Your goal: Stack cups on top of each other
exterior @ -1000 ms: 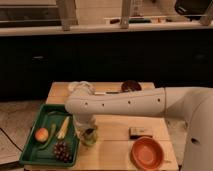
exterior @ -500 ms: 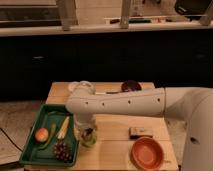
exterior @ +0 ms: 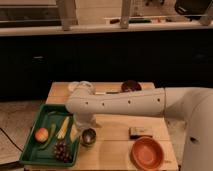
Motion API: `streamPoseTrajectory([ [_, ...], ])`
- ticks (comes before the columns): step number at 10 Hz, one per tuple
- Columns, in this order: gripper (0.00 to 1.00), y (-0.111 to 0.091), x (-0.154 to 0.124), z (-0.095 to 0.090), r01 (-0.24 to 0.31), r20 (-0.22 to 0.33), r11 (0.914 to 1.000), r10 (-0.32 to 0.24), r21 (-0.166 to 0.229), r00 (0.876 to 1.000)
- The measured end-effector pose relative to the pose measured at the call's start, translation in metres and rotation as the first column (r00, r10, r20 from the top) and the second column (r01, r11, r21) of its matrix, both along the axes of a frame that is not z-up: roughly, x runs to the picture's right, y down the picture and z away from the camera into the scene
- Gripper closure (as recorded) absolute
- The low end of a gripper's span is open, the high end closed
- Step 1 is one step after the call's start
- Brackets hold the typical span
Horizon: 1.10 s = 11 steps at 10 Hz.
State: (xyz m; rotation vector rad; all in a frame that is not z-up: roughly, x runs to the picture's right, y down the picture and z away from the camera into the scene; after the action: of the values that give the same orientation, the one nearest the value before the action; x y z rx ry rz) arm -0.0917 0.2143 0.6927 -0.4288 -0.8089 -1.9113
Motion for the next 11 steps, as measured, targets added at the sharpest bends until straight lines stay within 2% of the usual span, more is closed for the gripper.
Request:
streamPoseTrajectory([
  [11, 0.20, -0.0075, 0.0011, -0.0025, -0.007, 0.011, 0.9999, 0.007, 0.012, 1.000],
])
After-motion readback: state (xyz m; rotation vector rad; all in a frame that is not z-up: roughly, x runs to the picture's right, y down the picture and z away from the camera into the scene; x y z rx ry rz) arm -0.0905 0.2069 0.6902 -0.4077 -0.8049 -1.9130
